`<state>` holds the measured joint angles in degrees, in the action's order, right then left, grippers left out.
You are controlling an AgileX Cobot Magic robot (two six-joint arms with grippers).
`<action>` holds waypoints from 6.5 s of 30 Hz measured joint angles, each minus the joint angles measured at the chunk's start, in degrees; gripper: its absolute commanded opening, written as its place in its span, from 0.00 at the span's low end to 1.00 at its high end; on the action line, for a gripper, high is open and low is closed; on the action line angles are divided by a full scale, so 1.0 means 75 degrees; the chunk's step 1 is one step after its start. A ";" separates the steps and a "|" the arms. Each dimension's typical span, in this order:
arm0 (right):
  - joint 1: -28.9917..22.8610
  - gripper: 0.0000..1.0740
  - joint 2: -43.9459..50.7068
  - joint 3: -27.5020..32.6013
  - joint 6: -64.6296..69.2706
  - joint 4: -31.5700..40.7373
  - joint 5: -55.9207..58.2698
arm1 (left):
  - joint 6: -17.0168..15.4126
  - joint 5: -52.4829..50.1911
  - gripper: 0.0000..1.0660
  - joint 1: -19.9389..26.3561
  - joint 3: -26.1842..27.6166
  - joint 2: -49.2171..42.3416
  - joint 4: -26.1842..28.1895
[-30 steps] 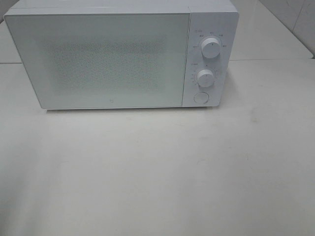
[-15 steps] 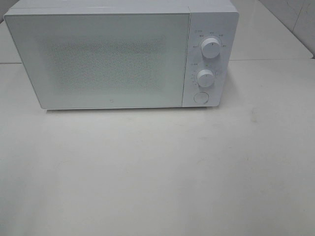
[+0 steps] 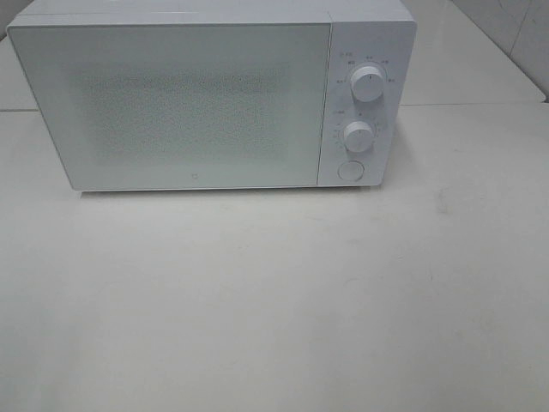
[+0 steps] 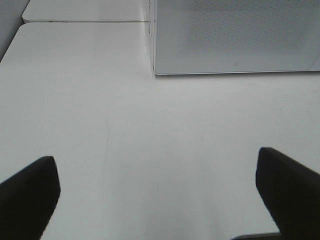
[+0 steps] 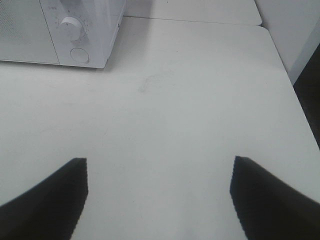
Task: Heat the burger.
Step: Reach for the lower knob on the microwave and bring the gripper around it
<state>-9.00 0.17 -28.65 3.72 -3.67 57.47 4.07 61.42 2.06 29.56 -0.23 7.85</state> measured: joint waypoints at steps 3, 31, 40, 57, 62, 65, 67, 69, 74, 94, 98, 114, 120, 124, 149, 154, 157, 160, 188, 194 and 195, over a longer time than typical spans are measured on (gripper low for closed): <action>0.0000 0.71 0.0000 0.0000 0.0000 0.0000 0.0000 | 0.0000 0.0000 0.94 0.0000 -0.0008 0.0000 0.0000; 0.0000 0.71 0.0000 -0.0115 0.0008 0.0000 -0.0183 | 0.0000 0.0000 0.94 0.0000 -0.0008 0.0000 0.0000; 0.0000 0.71 -0.0558 -0.0229 0.0015 0.0000 -0.1383 | 0.0000 0.0000 0.94 0.0000 -0.0008 0.0000 0.0000; 0.0000 0.71 -0.2238 0.0680 0.0015 0.0000 -0.4416 | 0.0000 0.0000 0.94 0.0000 -0.0008 0.0000 0.0000; 0.0000 0.71 -0.2582 0.0879 0.0015 0.0000 -0.5050 | 0.0000 0.0000 0.94 0.0000 -0.0008 0.0000 0.0000; 0.0000 0.71 -0.3033 0.0940 0.0015 0.0000 -0.5600 | 0.0000 0.0000 0.94 0.0000 -0.0008 0.0000 0.0000; 0.0000 0.71 -0.3415 0.0940 0.0015 0.0000 -0.6035 | 0.0000 0.0000 0.94 0.0000 -0.0008 0.0000 0.0000; 0.0000 0.71 -0.3575 0.0940 0.0015 0.0000 -0.6203 | 0.0000 0.0000 0.94 0.0000 -0.0008 0.0000 0.0000; 0.0000 0.71 -0.4408 0.0955 0.0015 0.0000 -0.7196 | 0.0000 0.0000 0.94 0.0000 -0.0008 0.0000 0.0000; 0.0000 0.71 -0.8281 0.1199 -0.0229 0.0046 -1.2475 | 0.0000 0.0000 0.94 0.0000 -0.0008 0.0000 0.0000; 0.0000 0.71 -0.9274 0.1207 -0.0726 0.0397 -1.3598 | 0.0000 0.0000 0.94 0.0000 -0.0008 0.0000 0.0000; -0.2223 0.71 -1.2261 0.1192 -0.2888 0.4416 -1.6799 | 0.0000 0.0000 0.94 0.0000 -0.0008 0.0000 0.0000; -0.3056 0.71 -1.2895 0.1176 -0.2819 0.5118 -1.6822 | 0.0000 0.0000 0.94 0.0000 -0.0008 0.0000 0.0000; -0.3529 0.71 -1.3331 0.1070 -0.2468 0.5508 -1.6830 | 0.0000 0.0000 0.94 0.0000 -0.0008 0.0000 0.0000; -0.3667 0.71 -1.4859 -0.0932 -0.2552 0.5867 -1.6906 | 0.0000 0.0000 0.94 0.0000 -0.0008 0.0000 0.0000; -0.3667 0.71 -1.5157 -0.1306 -0.2567 0.5867 -1.6929 | 0.0000 0.0000 0.94 0.0000 -0.0008 0.0000 0.0000; -0.3667 0.71 -1.5340 -0.1490 -0.2567 0.5867 -1.6929 | 0.0000 0.0000 0.94 0.0000 -0.0008 0.0000 0.0000; -0.3644 0.71 -1.5508 -0.1665 -0.2590 0.5890 -1.6929 | 0.0000 0.0000 0.94 0.0000 -0.0008 0.0000 0.0000; -0.3392 0.68 -1.5852 -0.1963 -0.2559 0.6081 -1.6929 | 0.0000 0.0000 0.94 0.0000 -0.0008 0.0000 0.0000; -0.3392 0.68 -1.5852 -0.2009 -0.2552 0.6150 -1.6914 | 0.0000 0.0000 0.94 0.0000 -0.0008 0.0000 0.0000; -0.3392 0.68 -1.5852 -0.2024 -0.2552 0.6188 -1.6891 | 0.0000 0.0000 0.94 0.0000 -0.0008 0.0000 0.0000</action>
<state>-34.43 -118.72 -43.83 -15.41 42.74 -69.21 4.07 61.42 2.06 29.51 -0.23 7.85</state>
